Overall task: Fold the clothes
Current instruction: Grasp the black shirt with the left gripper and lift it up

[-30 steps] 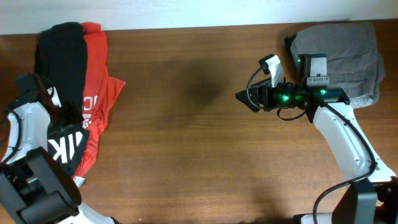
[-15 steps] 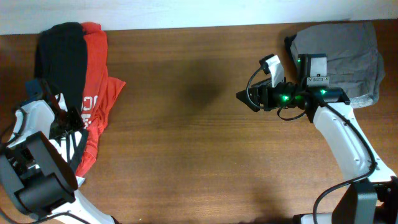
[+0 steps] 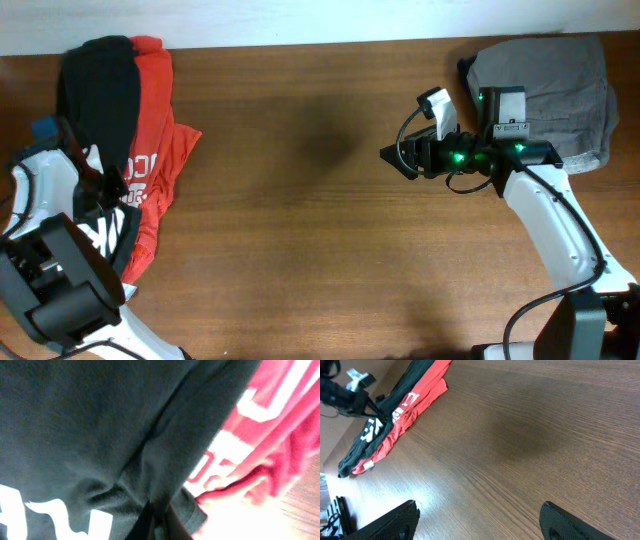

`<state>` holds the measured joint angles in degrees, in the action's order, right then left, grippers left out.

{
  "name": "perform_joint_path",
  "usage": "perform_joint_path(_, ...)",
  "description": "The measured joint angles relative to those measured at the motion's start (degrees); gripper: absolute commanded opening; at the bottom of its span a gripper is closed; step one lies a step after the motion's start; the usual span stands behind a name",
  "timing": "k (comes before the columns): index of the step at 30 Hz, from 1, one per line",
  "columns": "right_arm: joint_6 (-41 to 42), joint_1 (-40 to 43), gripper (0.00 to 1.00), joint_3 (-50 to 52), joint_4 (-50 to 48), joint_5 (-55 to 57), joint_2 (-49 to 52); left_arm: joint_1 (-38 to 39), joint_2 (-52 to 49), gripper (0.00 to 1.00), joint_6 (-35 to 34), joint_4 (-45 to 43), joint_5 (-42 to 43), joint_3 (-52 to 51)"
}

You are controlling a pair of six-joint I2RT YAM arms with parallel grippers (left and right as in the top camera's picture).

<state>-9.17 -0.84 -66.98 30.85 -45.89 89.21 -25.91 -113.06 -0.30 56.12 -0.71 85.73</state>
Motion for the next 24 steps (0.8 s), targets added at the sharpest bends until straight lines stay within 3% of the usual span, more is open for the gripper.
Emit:
perform_joint_path(6, 0.13, 0.0, 0.7, 0.0, -0.02, -0.02, 0.0, 1.09, 0.0, 0.01, -0.02, 3.45, 0.26, 5.79)
perform_joint_path(13, 0.26, 0.15, 0.68, -0.55, 0.46, 0.0, 0.0, 6.95, -0.07, 0.01, 1.22, 8.24, 2.69, 13.03)
perform_joint_path(18, 0.42, 1.84, 0.66, -4.28, 4.63, -0.02, -0.24, 16.22, 0.0, 0.01, 2.08, 11.04, 4.72, 25.46)
perform_joint_path(24, 0.42, 5.49, 0.72, -7.72, 12.52, 0.55, -1.36, 27.93, 0.04, 0.01, 2.25, 9.53, 6.29, 38.75)
